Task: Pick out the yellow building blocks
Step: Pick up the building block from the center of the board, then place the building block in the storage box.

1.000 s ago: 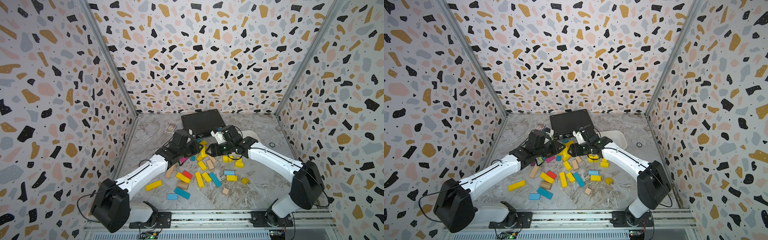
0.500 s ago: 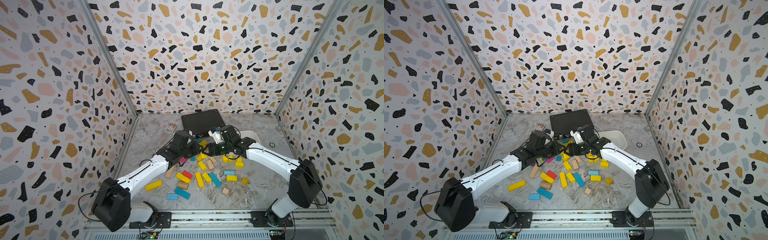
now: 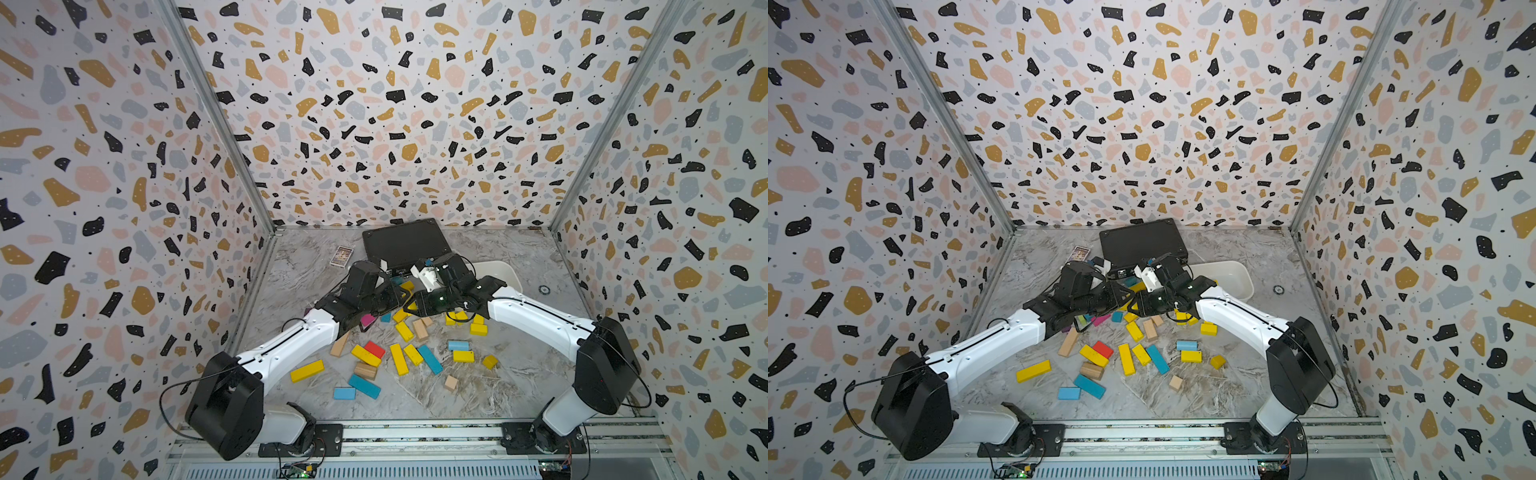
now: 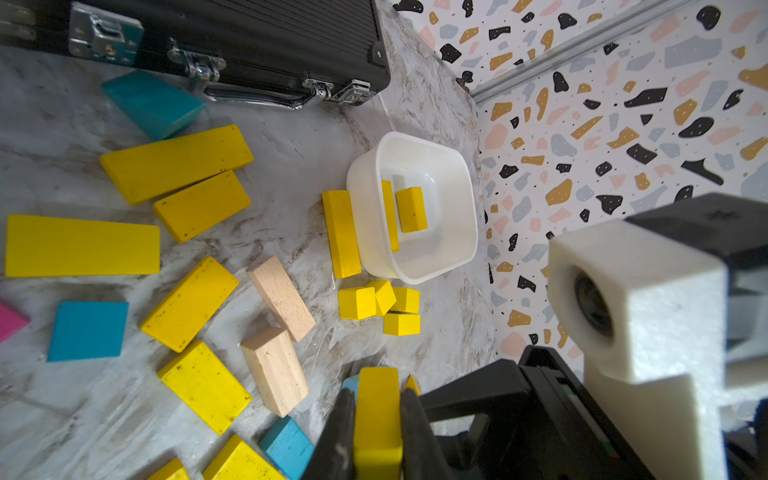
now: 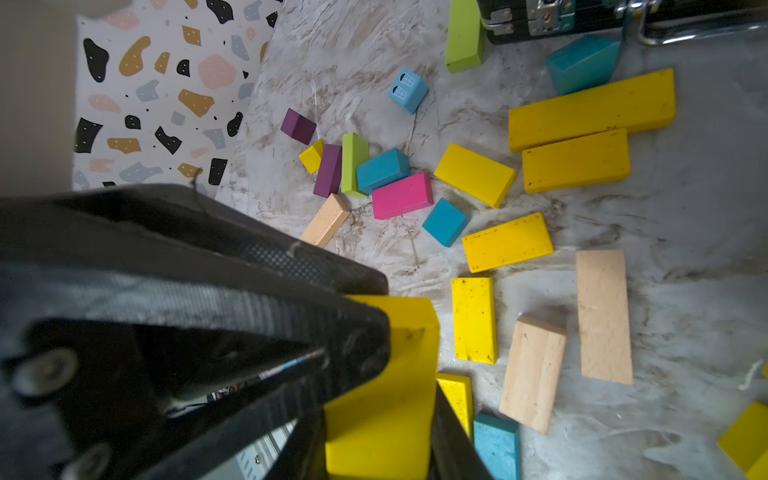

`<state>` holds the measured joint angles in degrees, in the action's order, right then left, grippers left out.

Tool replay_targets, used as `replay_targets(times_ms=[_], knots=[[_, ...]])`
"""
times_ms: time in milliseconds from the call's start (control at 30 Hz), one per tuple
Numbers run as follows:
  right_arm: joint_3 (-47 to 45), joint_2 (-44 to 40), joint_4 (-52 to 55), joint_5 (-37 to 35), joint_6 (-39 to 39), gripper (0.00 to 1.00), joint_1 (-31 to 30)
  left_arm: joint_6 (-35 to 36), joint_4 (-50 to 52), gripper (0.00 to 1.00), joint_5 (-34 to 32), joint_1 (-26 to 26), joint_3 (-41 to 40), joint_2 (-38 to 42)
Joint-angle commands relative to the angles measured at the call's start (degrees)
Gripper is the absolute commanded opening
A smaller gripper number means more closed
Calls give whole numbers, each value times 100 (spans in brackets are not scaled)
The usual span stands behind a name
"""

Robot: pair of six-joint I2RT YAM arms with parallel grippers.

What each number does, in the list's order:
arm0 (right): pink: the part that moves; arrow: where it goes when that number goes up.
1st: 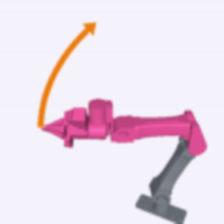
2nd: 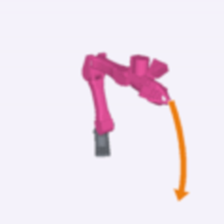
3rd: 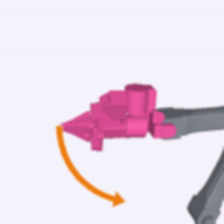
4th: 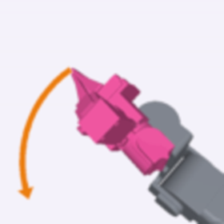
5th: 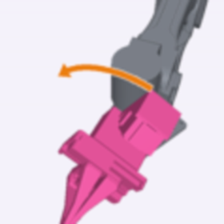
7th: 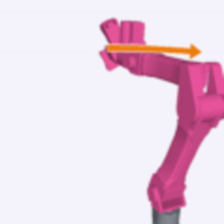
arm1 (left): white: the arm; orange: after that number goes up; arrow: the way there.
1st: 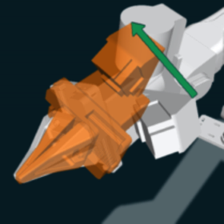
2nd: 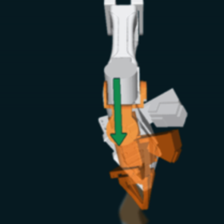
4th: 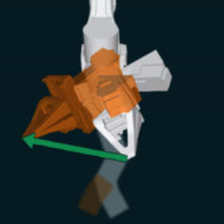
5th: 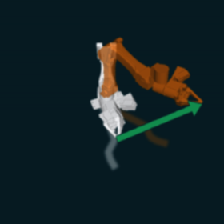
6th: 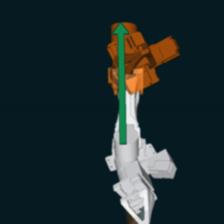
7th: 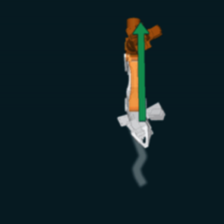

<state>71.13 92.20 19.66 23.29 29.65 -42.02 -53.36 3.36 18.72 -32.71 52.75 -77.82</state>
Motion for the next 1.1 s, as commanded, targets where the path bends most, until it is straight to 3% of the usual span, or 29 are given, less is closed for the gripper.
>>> replay_targets(times_ms=[0, 67, 133, 233, 400, 733, 967, 1067], knots=[[154, -356, 459, -704, -265, 14, 67, 51, -126, 75, -275, -16, -86, 210], [67, -502, 712, -1088, -441, 13, 284, 147, 262, 94, -799, -12, -76, 347], [37, -554, 1077, -1486, -692, 12, 657, 288, 745, 99, -1272, 8, -38, 461], [99, -408, 1666, -2180, -1360, 12, 1271, 534, 1620, 100, -1863, 105, 62, 520], [538, 354, 2064, -2881, -2152, 12, 1925, 599, 2334, 91, -2114, 308, 86, 465], [1431, 1691, 1896, -1835, -1942, 19, 1988, 687, 2797, 85, -2293, 371, 117, 431], [1560, 2071, 1777, -1811, -1839, 43, 1987, 765, 2957, 84, -2257, 379, 103, 293], [1592, 2100, 1834, -1811, -1909, 49, 1987, 819, 3047, 84, -2283, 379, 115, 237]])
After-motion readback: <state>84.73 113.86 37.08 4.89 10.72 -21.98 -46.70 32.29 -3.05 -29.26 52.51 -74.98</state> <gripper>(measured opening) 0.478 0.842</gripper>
